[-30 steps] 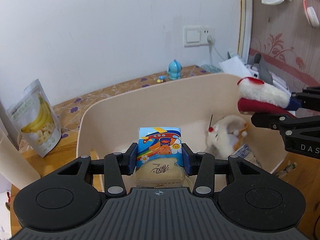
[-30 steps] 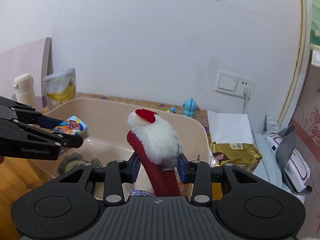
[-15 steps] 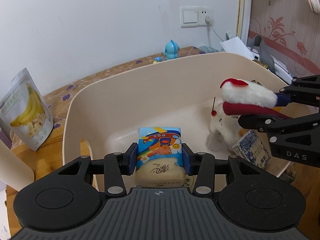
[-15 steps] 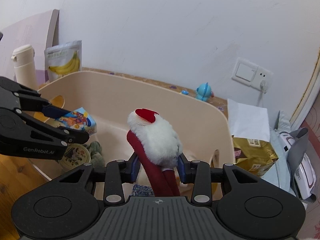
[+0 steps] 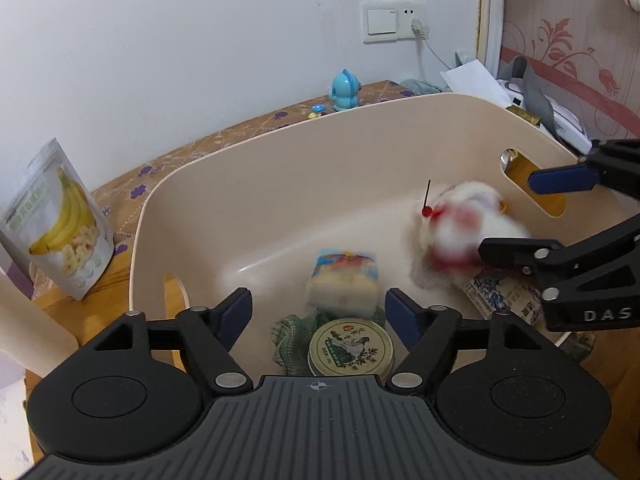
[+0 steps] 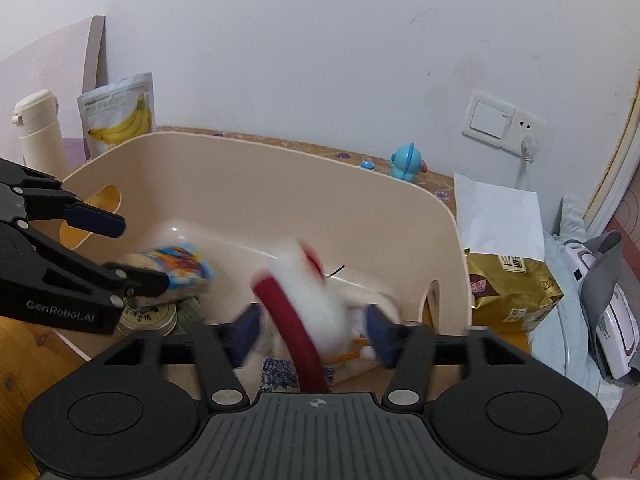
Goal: Organize objects
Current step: 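Carry the tissue pack and Santa plush into the beige bin and open both grippers, then withdraw both grippers from the bin toward the black cube and herb bag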
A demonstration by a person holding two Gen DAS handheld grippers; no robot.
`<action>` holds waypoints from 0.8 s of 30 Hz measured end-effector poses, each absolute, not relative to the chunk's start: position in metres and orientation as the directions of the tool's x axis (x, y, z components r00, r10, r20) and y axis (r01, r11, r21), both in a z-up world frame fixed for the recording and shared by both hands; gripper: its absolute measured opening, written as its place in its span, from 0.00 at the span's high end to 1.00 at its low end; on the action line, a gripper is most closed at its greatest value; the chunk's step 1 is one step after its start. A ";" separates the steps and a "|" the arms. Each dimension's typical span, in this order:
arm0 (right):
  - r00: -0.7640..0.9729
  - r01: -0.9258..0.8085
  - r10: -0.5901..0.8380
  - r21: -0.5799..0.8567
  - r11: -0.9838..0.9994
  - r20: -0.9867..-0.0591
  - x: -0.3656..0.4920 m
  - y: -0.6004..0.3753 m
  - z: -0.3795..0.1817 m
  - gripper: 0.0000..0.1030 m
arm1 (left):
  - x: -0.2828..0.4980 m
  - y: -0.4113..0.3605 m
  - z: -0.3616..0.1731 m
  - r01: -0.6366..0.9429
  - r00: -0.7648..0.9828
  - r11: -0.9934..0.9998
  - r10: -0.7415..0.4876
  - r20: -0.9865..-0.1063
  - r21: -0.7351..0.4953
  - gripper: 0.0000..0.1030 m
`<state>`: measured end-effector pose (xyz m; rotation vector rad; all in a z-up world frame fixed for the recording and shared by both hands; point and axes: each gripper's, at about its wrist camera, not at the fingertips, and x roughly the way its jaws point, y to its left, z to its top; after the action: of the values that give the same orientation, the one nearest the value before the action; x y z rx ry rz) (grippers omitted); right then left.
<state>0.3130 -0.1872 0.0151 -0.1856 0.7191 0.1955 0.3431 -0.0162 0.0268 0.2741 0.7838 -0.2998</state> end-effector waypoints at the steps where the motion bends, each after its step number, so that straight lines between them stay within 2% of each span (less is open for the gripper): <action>1: 0.738 -0.239 0.116 -0.097 0.966 -0.665 0.312 -0.188 0.016 0.25 | 0.342 -0.017 0.027 0.360 0.673 0.923 -0.157 -0.723 0.135 0.27; 4: 0.739 -0.237 0.119 -0.090 0.967 -0.663 0.310 -0.191 0.020 0.22 | 0.339 -0.017 0.029 0.353 0.681 0.926 -0.156 -0.715 0.133 0.26; 6: 0.745 -0.232 0.115 -0.093 0.968 -0.657 0.308 -0.191 0.022 0.15 | 0.337 -0.015 0.031 0.347 0.687 0.929 -0.159 -0.709 0.128 0.26; 14: 0.770 -0.218 0.121 -0.080 0.973 -0.627 0.298 -0.196 0.033 0.11 | 0.326 -0.010 0.046 0.320 0.721 0.939 -0.156 -0.675 0.125 0.26; 24: 0.833 -0.185 0.118 -0.071 0.980 -0.540 0.274 -0.203 0.057 0.06 | 0.303 -0.007 0.069 0.293 0.763 0.950 -0.163 -0.625 0.110 0.26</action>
<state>0.2741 -0.2027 0.0566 -0.1219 0.5637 0.1607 0.3027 -0.0068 0.0689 0.2069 0.6577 -0.2502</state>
